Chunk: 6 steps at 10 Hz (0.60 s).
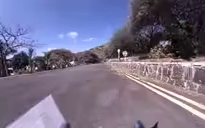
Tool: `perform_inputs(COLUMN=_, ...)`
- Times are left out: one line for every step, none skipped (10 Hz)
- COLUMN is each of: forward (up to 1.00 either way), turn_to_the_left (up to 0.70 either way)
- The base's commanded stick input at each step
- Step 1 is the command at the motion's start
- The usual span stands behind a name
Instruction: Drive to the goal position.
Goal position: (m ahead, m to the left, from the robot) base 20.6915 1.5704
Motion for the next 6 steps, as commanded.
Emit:
perform_inputs(forward=0.50, turn_to_the_left=0.00)
perform_inputs(forward=0.50, turn_to_the_left=0.00)
perform_inputs(forward=0.50, turn_to_the_left=0.00)
perform_inputs(forward=0.50, turn_to_the_left=0.00)
perform_inputs(forward=0.50, turn_to_the_left=0.00)
perform_inputs(forward=0.50, turn_to_the_left=0.00)
